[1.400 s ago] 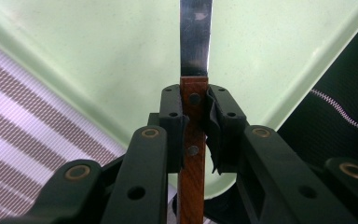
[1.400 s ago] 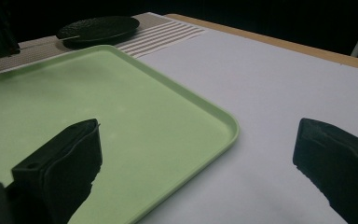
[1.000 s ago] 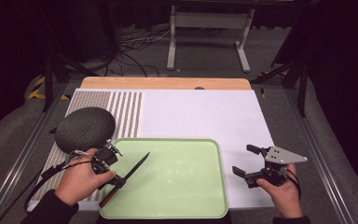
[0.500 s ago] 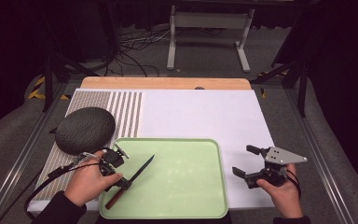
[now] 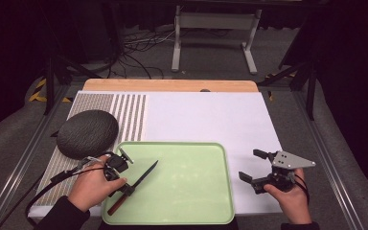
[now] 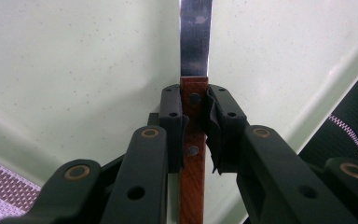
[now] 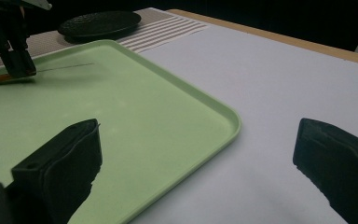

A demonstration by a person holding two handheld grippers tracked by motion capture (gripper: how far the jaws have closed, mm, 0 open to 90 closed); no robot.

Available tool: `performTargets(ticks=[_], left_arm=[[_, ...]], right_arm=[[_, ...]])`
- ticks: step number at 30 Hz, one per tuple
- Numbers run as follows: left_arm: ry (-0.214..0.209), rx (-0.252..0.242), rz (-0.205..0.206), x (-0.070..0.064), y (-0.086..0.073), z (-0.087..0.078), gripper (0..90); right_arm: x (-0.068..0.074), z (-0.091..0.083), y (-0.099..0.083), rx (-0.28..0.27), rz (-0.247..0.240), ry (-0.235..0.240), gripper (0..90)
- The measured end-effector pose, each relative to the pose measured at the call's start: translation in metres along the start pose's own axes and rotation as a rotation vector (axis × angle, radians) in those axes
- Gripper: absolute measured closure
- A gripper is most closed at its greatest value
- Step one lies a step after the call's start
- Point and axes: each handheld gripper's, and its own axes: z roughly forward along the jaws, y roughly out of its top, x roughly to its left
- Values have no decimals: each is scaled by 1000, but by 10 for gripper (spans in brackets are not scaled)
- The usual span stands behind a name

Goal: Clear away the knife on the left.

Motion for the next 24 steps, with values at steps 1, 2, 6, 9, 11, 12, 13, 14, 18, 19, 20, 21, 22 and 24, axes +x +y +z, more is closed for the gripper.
performTargets(ticks=[1, 2, 6, 9, 11, 12, 13, 14, 18, 19, 20, 21, 22, 24], left_arm=[[3, 9, -8, 1, 0, 1, 777], [6, 13, -10, 1, 0, 1, 777], [7, 23, -14, 2, 1, 2, 777], [13, 18, -14, 2, 1, 3, 776], [12, 20, -21, 2, 1, 3, 776], [15, 24, -22, 2, 1, 3, 776], [17, 29, -23, 2, 1, 3, 776], [18, 30, -25, 2, 1, 4, 776], [20, 28, -29, 3, 1, 5, 775], [19, 27, -27, 3, 1, 5, 775], [17, 25, -27, 2, 1, 5, 774], [18, 23, -25, 2, 1, 4, 772], [20, 19, -20, 2, 1, 4, 766], [23, 9, -20, 2, 1, 3, 729]], right_arm=[[0, 0, 0, 0, 1, 0, 18], [0, 0, 0, 0, 2, 0, 18], [0, 0, 0, 3, 1, -5, 18], [0, 0, 0, 2, 0, -2, 18], [0, 0, 0, 2, 1, -1, 18], [0, 0, 0, 2, 1, -2, 18], [0, 0, 0, 2, 1, -2, 18], [0, 0, 0, 2, 0, -2, 18], [0, 0, 0, 2, 0, -1, 18], [0, 0, 0, 1, 0, 0, 18], [0, 0, 0, 1, 0, 0, 18], [0, 0, 0, 2, -1, 0, 18], [0, 0, 0, 2, -2, 1, 18], [0, 0, -1, 2, 1, 2, 18]])
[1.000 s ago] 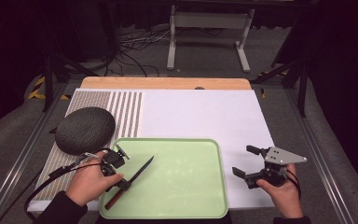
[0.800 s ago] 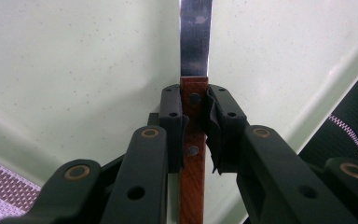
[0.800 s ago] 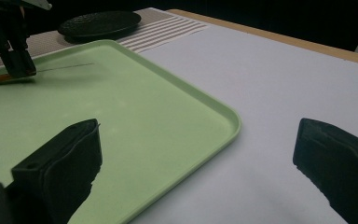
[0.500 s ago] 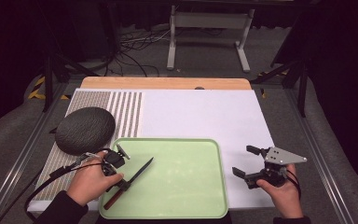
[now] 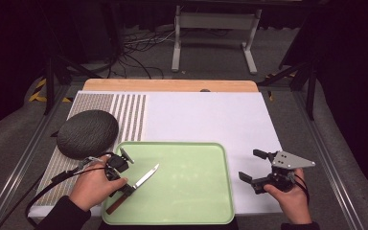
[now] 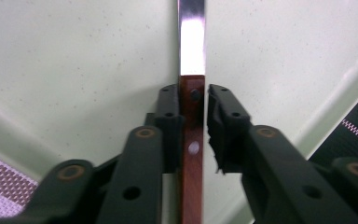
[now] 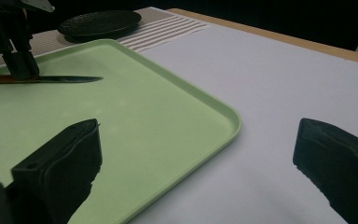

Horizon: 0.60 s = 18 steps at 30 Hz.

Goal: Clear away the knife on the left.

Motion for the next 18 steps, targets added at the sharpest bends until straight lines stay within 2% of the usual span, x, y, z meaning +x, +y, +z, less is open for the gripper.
performTargets(ticks=[2, 9, 15, 16, 17, 18], left_arm=[[5, -4, 4, 0, 0, -1, 690], [5, -41, 18, -5, -1, -5, 425], [4, -107, 100, -10, -3, -11, 238], [4, -107, 100, -10, -3, -11, 212], [10, -144, 146, -11, -4, -11, 212], [10, -165, 160, -12, -5, -11, 190]], right_arm=[[0, 0, 0, 1, 1, -2, 18], [0, 1, 0, 1, 0, 4, 18], [1, 1, 0, 0, 0, 6, 18], [1, 1, 0, 0, 0, 5, 18], [1, 1, 0, 0, 0, 5, 18], [1, 1, 0, -1, 0, 6, 18]])
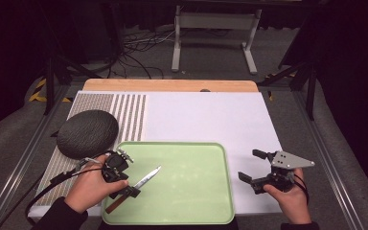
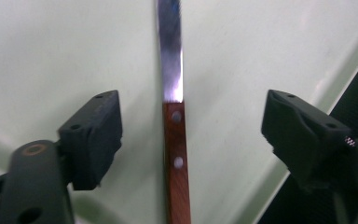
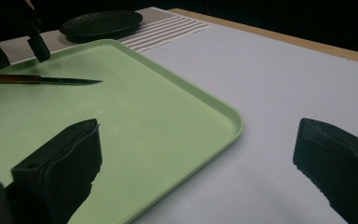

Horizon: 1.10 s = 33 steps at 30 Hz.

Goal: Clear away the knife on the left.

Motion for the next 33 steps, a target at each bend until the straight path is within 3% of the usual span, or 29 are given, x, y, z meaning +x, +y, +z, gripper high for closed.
performTargets(ticks=[6, 9, 13, 15, 17, 19, 26, 33], left_arm=[[-18, -78, 144, -6, -1, 3, 187], [-14, -88, 199, -6, -2, 4, 252], [-65, -98, 260, -7, -2, 7, 451], [-91, -77, 287, -9, -2, 9, 609], [-94, -55, 304, -9, -2, 10, 802], [-86, -46, 317, -9, -1, 12, 899], [-65, 20, 338, -5, -2, 19, 900], [-15, 59, 342, -1, -4, 23, 900]], right_arm=[[0, 0, 0, 1, -3, 0, 18], [0, 0, 0, 1, -4, 1, 18], [1, 0, 0, 2, -4, 2, 18], [1, 0, 0, 5, -5, 4, 18], [1, 0, 0, 5, -7, 5, 18], [1, 0, 0, 5, -7, 6, 18], [1, 0, 0, 11, -12, 4, 18], [1, 1, 0, 11, -13, 8, 18]])
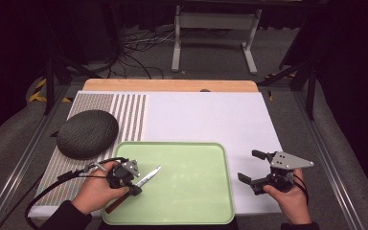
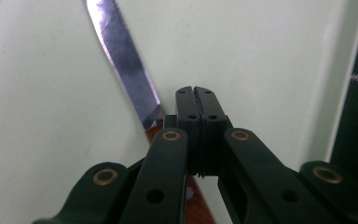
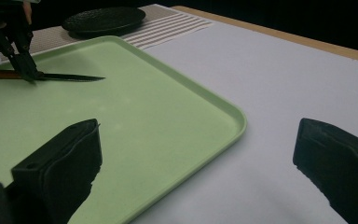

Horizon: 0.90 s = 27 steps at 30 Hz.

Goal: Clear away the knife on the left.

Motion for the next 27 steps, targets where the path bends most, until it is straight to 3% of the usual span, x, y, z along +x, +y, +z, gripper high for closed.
performTargets(ticks=[17, 27], left_arm=[[55, 29, -23, 3, -6, -4, 900], [85, 16, -85, 9, -14, -9, 900]], right_arm=[[0, 1, -1, 8, 0, 1, 18], [0, 1, -1, 10, 1, 1, 18]])
